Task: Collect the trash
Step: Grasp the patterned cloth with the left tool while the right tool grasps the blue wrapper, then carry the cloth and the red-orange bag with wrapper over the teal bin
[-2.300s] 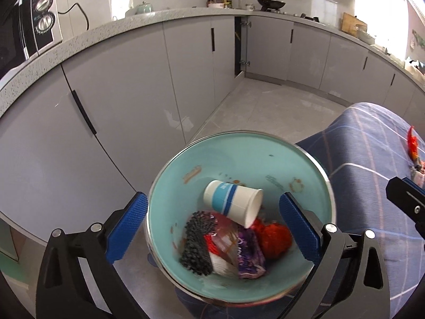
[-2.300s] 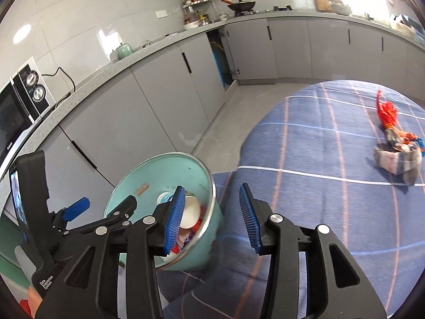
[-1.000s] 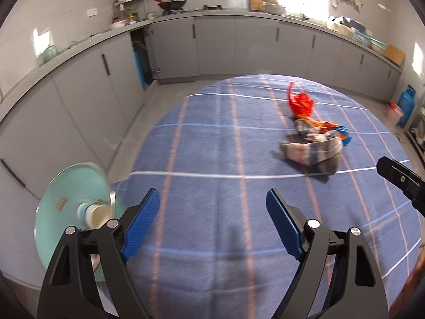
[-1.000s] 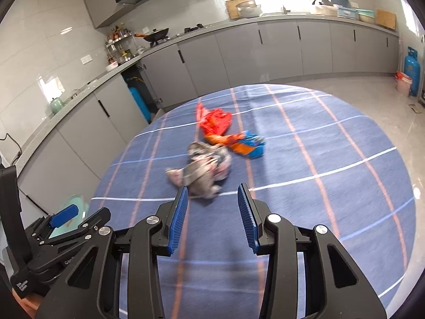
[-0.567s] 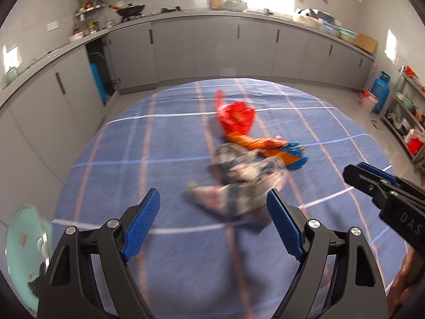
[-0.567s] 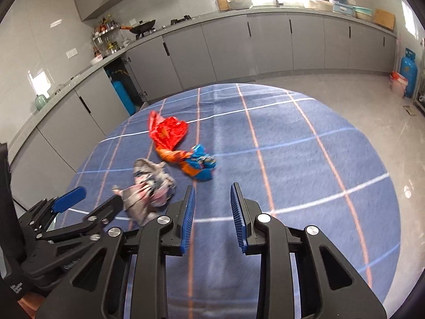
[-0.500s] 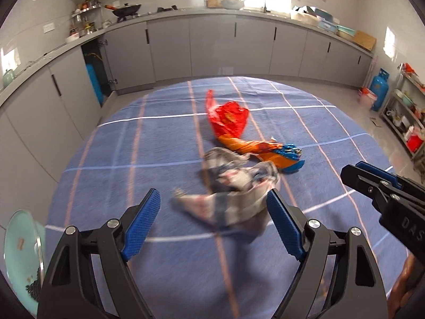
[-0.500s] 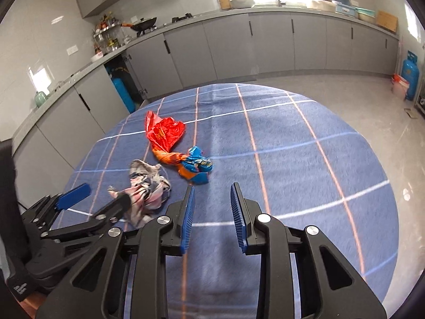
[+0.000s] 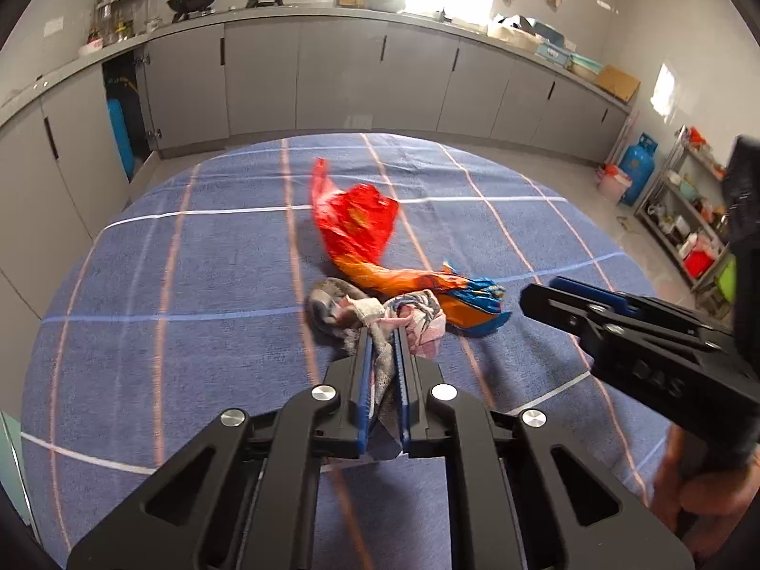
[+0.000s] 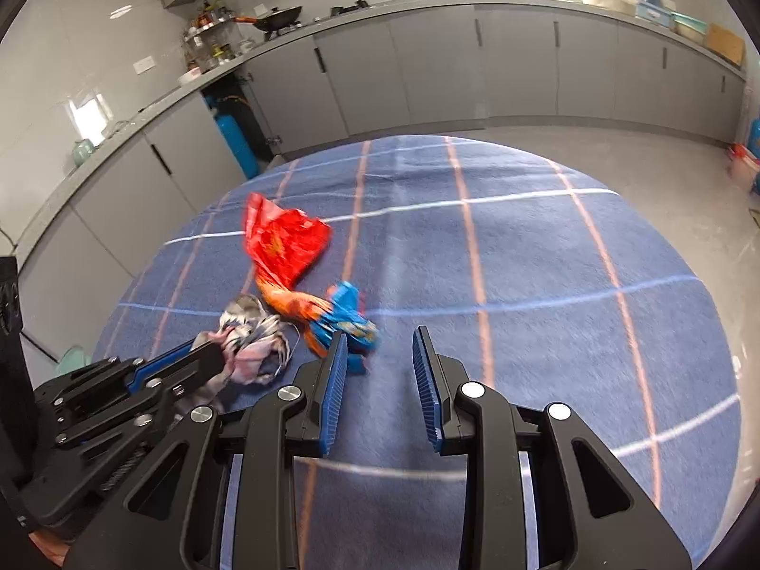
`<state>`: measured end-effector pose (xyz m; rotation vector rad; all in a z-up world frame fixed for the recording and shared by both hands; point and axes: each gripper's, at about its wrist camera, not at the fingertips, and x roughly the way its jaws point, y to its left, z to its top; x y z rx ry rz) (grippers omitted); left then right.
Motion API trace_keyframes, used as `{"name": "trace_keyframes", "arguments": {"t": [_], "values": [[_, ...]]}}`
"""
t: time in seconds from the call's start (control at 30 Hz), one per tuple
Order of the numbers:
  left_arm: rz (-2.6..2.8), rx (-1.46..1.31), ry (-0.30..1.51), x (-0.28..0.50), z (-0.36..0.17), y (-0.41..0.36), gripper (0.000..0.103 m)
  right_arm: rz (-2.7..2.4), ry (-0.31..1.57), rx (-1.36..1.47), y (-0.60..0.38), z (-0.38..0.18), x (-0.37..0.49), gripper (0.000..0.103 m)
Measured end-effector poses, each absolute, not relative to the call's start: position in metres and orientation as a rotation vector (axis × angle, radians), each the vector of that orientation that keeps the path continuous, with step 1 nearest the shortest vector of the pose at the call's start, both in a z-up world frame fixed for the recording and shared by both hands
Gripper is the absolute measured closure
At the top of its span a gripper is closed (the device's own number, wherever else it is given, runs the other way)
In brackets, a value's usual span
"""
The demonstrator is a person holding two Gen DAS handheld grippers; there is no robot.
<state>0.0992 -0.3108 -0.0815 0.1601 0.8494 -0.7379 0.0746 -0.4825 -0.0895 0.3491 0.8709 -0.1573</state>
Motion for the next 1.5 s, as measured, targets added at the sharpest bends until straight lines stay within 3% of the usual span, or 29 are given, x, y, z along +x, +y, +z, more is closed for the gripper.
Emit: {"name": "trace_keyframes", "arguments": {"t": [0.03, 0.07, 0.1, 0.27, 0.33, 0.37, 0.47, 0.53, 1.13, 1.5], "values": [[-0.728, 0.143, 0.848, 0.101, -0.078, -0.303, 0.094, -0.137, 0.867, 0.344, -0.480, -0.089, 0.081, 0.066], [-0.715, 0.125, 0.849, 0.104, -0.074, -0.295, 0.094, -0.119, 0.863, 0.339, -0.479, -0.088, 0.085, 0.053], [-0.703, 0.118, 0.848, 0.105, -0.072, -0.290, 0.094, -0.099, 0.858, 0.333, -0.477, -0.088, 0.090, 0.047], [-0.637, 0.102, 0.799, 0.110, -0.055, -0.258, 0.094, -0.044, 0.916, 0.242, -0.458, -0.099, 0.122, 0.047], [-0.618, 0.106, 0.793, 0.112, -0.054, -0.253, 0.094, -0.044, 0.952, 0.193, -0.449, -0.109, 0.130, 0.051], [-0.613, 0.108, 0.796, 0.113, -0.055, -0.251, 0.094, -0.043, 0.970, 0.174, -0.446, -0.114, 0.132, 0.062], [-0.601, 0.108, 0.815, 0.115, -0.062, -0.248, 0.094, -0.059, 0.987, 0.145, -0.439, -0.119, 0.128, 0.077], [-0.589, 0.114, 0.828, 0.116, -0.067, -0.247, 0.094, -0.063, 0.992, 0.161, -0.438, -0.118, 0.122, 0.081], [-0.593, 0.083, 0.777, 0.071, -0.033, -0.197, 0.094, -0.079, 0.821, 0.353, -0.386, -0.059, 0.010, 0.082], [-0.551, 0.100, 0.741, 0.035, -0.016, -0.156, 0.094, -0.054, 0.788, 0.394, -0.340, -0.043, -0.016, 0.082]]}}
